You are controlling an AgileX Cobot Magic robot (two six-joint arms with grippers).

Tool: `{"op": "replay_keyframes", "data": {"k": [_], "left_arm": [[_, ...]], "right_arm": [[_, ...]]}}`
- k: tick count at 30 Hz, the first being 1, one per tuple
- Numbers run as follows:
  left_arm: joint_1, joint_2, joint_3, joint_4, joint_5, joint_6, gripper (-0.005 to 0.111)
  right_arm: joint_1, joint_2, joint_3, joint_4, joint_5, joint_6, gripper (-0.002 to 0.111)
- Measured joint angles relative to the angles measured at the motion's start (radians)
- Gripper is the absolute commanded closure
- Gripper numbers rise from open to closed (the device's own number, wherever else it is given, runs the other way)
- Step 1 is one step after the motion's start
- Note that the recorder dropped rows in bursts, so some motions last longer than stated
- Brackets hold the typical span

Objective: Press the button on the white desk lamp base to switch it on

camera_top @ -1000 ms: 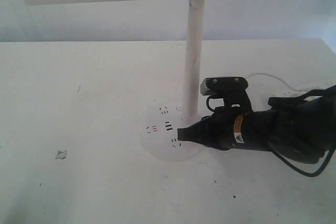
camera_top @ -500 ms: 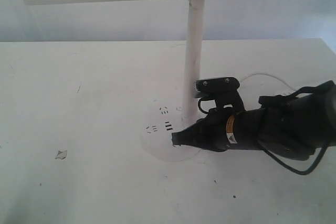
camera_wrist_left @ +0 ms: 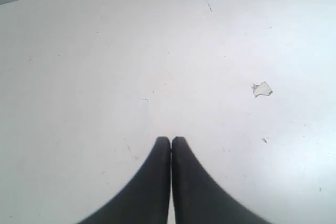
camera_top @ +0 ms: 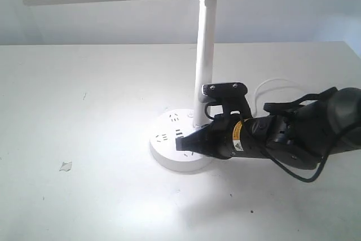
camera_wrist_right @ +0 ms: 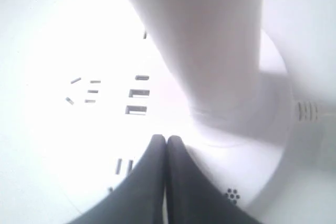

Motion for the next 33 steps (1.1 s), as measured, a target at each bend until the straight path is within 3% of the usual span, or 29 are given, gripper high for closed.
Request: {"op": "replay_keyframes", "data": {"k": [17,23,33], "left_arm": [[0.000,0.000,0.000,0.000,0.000,0.000,0.107],[0.000,0.000,0.000,0.000,0.000,0.000,0.107],[0.000,0.000,0.000,0.000,0.000,0.000,0.107]], "right_arm": [[0.000,-0.120,0.006,-0.017,0.017,-0.003,0.108],[0.000,-0.346,0.075,-0.030,0.023,-0.042,0.108],[0.000,-0.971,0.490,-0.034,0.032,-0.098,0.108]]}}
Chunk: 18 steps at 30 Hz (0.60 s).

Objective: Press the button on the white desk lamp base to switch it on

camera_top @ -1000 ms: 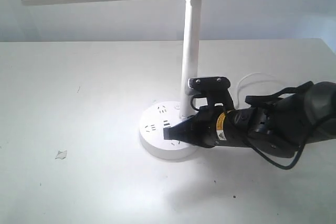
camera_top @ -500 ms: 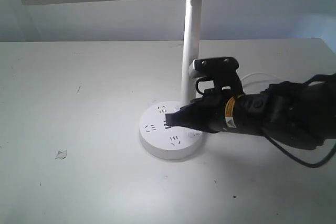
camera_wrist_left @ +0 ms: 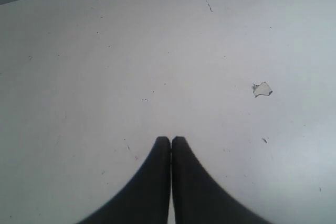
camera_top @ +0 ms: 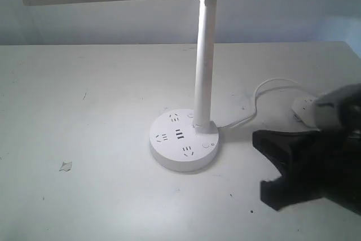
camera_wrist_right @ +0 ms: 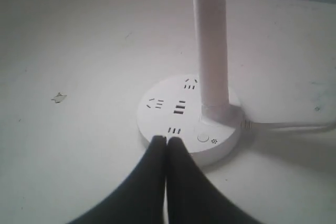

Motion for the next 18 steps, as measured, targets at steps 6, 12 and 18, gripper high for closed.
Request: {"op": "replay_keyframes", "data": {"k": [6,12,18], "left_arm": [[0.000,0.000,0.000,0.000,0.000,0.000,0.107],[0.000,0.000,0.000,0.000,0.000,0.000,0.107],[0.000,0.000,0.000,0.000,0.000,0.000,0.107]], "right_arm": [[0.000,-0.407,0.118,0.002,0.051,-0.080,0.108],[0.000,-0.706,0.197,0.045,0.173,-0.081,0.108],[0.000,-0.766,0.210,0.084,0.421,0.083,0.108]]}}
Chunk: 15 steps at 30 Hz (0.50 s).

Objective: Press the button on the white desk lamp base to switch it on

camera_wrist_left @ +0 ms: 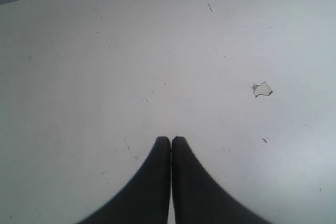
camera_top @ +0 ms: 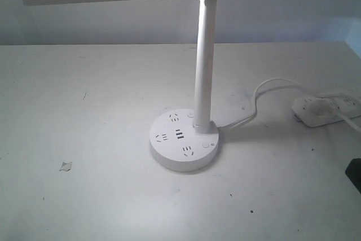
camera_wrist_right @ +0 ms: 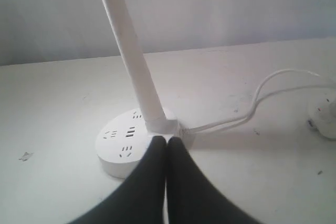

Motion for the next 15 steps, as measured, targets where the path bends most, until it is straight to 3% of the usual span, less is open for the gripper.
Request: {"op": "replay_keyframes", "data": {"k": [9,15], "left_arm": [[0.000,0.000,0.000,0.000,0.000,0.000,0.107],[0.000,0.000,0.000,0.000,0.000,0.000,0.107]], "right_arm": [[0.000,0.000,0.000,0.009,0.010,0.056,0.108],[0.000,0.000,0.000,0.044,0.012,0.238,0.108]]}}
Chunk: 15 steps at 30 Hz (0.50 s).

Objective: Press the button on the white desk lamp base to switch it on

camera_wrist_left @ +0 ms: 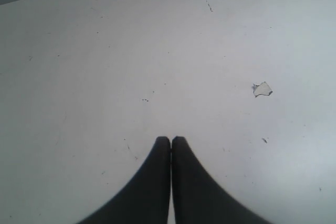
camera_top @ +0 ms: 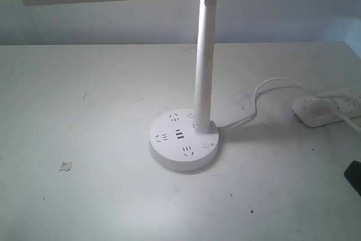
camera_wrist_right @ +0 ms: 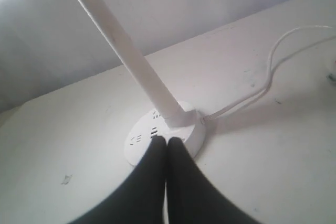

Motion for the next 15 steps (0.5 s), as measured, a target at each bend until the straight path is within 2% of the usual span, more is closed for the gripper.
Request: {"op": "replay_keyframes", "data": {"k": [15], "left_arm": [[0.000,0.000,0.000,0.000,0.000,0.000,0.107]], "right_arm": [[0.000,0.000,0.000,0.008,0.002,0.045,0.108]]}}
